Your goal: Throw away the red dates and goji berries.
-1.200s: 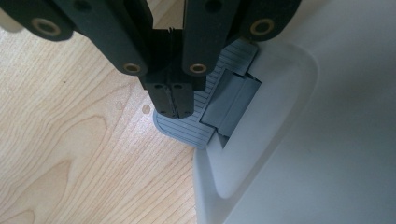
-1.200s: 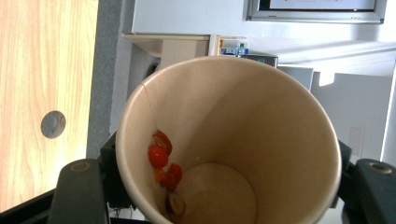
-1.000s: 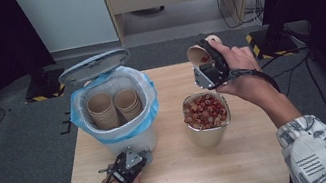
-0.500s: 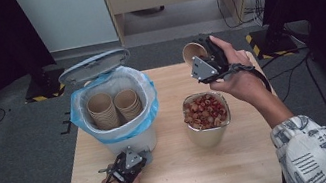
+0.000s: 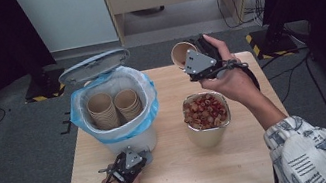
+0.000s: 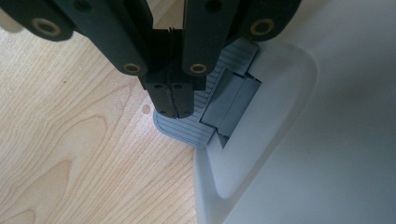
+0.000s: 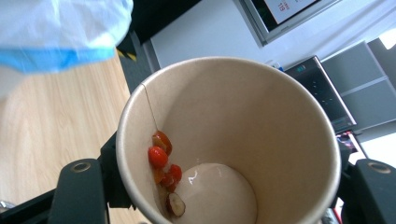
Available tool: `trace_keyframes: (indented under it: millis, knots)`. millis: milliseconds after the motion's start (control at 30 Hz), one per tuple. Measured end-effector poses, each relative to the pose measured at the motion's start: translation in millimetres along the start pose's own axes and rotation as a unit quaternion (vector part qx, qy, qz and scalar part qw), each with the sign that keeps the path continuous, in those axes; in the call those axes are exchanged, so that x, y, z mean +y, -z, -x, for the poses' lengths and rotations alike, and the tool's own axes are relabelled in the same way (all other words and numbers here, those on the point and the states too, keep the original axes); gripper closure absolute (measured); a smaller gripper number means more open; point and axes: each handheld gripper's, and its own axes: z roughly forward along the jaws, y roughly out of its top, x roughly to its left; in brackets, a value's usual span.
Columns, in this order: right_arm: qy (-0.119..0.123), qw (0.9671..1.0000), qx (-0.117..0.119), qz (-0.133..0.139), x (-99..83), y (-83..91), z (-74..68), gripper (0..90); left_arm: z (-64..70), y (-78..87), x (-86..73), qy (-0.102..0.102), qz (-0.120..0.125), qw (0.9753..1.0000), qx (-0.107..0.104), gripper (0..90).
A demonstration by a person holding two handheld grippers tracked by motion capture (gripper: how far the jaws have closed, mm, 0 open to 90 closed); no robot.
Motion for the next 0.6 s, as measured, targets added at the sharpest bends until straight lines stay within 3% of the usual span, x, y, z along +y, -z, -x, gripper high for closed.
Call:
trace_keyframes:
  millis: [200,367,600]
  knots:
    - [-0.039,0.9991,0.014,0.011,6.4,-3.4,0.8,29.4,-0.1,-0.1,0.0,0.0,0.0,1.0,0.0,89.9]
    - [-0.077,0.9964,0.024,0.026,9.0,-5.3,3.7,29.4,-0.1,-0.1,0.0,0.0,0.0,1.0,-0.001,89.9]
    - [-0.106,0.9928,0.036,0.042,13.2,-8.3,4.4,29.3,-0.2,0.0,0.0,0.0,0.0,1.0,-0.001,89.9]
